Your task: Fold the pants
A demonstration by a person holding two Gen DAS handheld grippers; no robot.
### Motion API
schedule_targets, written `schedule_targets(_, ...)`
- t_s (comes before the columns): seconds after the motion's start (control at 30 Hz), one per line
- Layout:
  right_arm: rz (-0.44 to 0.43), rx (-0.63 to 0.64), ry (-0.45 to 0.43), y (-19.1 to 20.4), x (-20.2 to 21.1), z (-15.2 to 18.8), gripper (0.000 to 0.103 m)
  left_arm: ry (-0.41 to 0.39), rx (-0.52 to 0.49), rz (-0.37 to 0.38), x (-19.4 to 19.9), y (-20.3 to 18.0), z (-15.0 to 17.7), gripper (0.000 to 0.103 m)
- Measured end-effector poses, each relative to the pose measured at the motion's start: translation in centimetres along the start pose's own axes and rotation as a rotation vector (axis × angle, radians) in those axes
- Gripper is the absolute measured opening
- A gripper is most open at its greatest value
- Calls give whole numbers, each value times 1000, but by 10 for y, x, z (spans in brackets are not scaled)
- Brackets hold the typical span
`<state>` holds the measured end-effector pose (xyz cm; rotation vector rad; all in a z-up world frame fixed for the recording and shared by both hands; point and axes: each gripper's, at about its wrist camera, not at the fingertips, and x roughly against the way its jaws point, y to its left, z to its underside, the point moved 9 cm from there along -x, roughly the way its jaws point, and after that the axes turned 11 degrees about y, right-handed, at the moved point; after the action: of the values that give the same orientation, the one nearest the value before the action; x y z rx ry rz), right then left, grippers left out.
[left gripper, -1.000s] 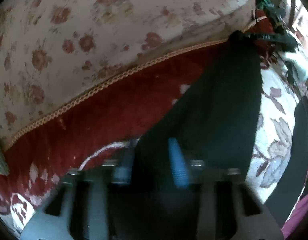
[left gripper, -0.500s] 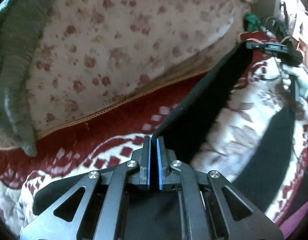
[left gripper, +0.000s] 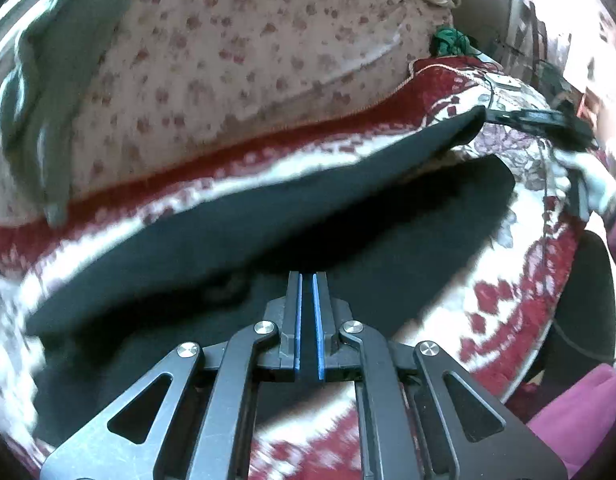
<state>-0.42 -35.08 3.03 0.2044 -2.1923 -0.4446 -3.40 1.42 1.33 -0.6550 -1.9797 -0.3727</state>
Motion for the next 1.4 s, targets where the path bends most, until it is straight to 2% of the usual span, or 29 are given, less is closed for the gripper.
schedule_targets(0.1, -41, -58, -14, -5, 19, 27, 7, 10, 66, -1, -8, 2, 17, 4)
schedule_targets(0.23, -24, -148, 21, -15, 19, 50, 9, -9, 252, 109, -5, 15, 21, 4)
schedule_targets(0.33, -56, -244, 30, -19, 20, 59, 24, -38, 326, 120, 1, 25, 18, 5)
schedule_targets(0.4, -150, -298, -3, -12, 23, 64, 41, -49, 365, 103, 2, 33, 14, 15)
schedule_targets(0.47, -212, -341, 6, -5, 18, 68, 48, -52, 429, 122, -2, 40, 11, 37)
schedule_targets(0.63, -297, -381, 54, 20, -1, 80, 48, -70, 567, 189, -12, 54, 2, 39)
schedule_targets(0.8, -326, -484, 73, 13, -16, 89, 50, -67, 693, 164, -16, 80, 12, 39)
schedule_targets(0.87, -319, -523, 58, 3, -16, 91, 50, -83, 766, 176, -14, 95, 21, 39)
schedule_targets(1.0, -358, -607, 14, -15, -19, 86, 50, -81, 874, 184, -21, 120, 34, 40)
schedule_targets(1.07, -372, -623, -3, -18, -22, 83, 50, -98, 937, 219, -25, 128, 37, 40)
schedule_targets(1.3, -383, -627, -17, -8, -27, 65, 50, -137, 1017, 256, -31, 145, 26, 40)
schedule_targets(1.4, -384, -586, 16, 5, -35, 62, 50, -141, 1030, 274, -37, 149, 19, 52)
